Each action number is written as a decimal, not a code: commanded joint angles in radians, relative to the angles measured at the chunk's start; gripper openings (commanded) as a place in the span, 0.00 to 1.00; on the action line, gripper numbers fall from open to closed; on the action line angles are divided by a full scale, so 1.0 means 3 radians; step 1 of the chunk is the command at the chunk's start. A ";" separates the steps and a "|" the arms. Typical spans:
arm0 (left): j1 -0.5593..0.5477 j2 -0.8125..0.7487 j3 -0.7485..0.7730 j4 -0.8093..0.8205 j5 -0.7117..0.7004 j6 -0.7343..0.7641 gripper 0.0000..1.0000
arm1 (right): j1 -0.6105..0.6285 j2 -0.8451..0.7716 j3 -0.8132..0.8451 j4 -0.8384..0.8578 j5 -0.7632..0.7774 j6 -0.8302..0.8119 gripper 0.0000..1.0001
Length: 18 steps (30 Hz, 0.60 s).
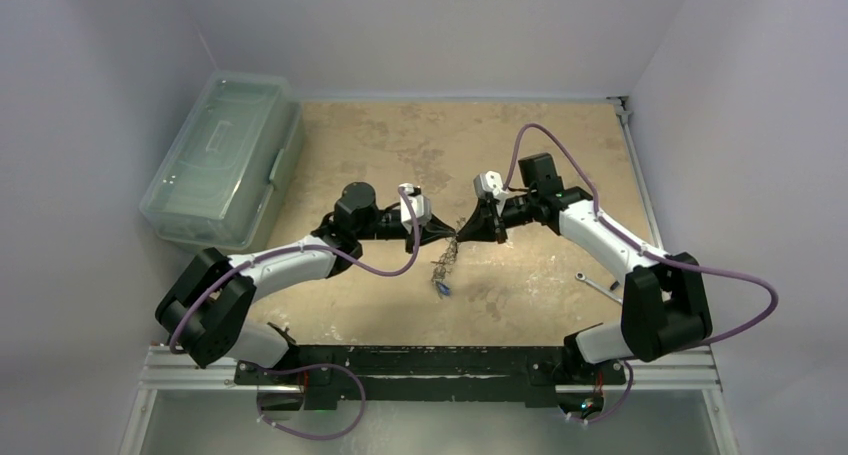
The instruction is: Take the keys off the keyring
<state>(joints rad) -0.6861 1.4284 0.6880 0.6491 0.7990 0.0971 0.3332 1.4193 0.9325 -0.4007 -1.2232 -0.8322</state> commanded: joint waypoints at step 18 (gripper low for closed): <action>0.0162 -0.0051 0.0781 -0.2157 0.0507 0.1759 0.44 | 0.0022 -0.0067 0.0067 0.0021 0.0030 0.0264 0.00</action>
<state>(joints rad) -0.6247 1.4090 0.8795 0.0940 0.9142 0.5709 0.3340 1.4193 0.9325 -0.4042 -1.1954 -0.7773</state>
